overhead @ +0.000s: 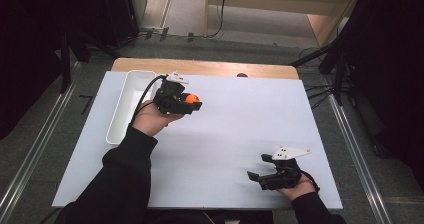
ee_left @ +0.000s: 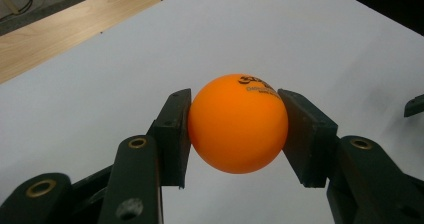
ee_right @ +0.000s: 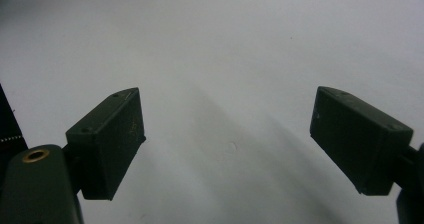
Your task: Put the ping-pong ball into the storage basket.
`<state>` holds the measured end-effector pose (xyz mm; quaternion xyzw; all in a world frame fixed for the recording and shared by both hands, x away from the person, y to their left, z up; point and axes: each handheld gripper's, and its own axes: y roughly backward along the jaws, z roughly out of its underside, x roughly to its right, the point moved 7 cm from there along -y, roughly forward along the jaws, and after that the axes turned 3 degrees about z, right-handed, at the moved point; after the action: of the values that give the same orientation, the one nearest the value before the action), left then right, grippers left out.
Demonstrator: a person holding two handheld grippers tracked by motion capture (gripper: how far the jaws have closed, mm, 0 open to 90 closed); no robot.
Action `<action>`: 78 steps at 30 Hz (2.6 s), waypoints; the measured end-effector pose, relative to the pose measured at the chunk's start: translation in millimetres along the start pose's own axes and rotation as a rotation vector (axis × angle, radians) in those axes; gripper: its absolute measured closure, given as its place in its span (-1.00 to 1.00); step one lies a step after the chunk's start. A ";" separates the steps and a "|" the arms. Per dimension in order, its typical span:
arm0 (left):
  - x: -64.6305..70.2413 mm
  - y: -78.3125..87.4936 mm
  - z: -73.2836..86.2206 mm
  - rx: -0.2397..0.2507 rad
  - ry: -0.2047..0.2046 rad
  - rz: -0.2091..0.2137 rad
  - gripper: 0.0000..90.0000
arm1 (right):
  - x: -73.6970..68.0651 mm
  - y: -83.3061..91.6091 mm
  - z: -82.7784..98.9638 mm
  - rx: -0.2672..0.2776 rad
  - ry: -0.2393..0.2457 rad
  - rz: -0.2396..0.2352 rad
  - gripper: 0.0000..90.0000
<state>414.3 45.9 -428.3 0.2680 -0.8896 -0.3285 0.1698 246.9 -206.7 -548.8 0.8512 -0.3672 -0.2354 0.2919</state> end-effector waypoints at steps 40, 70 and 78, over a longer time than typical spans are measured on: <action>-52.0 24.3 9.9 0.014 0.079 -0.123 0.13 | -0.2 -0.6 0.2 -0.003 0.003 -0.002 -0.72; -73.5 37.8 15.0 0.034 0.122 -0.186 0.13 | 0.1 -0.6 -0.1 -0.003 0.010 -0.002 -0.72; -79.2 41.3 16.5 0.048 0.136 -0.200 0.13 | 0.1 -1.1 0.0 -0.006 0.010 0.000 -0.72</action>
<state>454.6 127.1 -422.4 0.3810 -0.8525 -0.3036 0.1897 247.4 -206.2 -549.6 0.8515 -0.3652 -0.2322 0.2962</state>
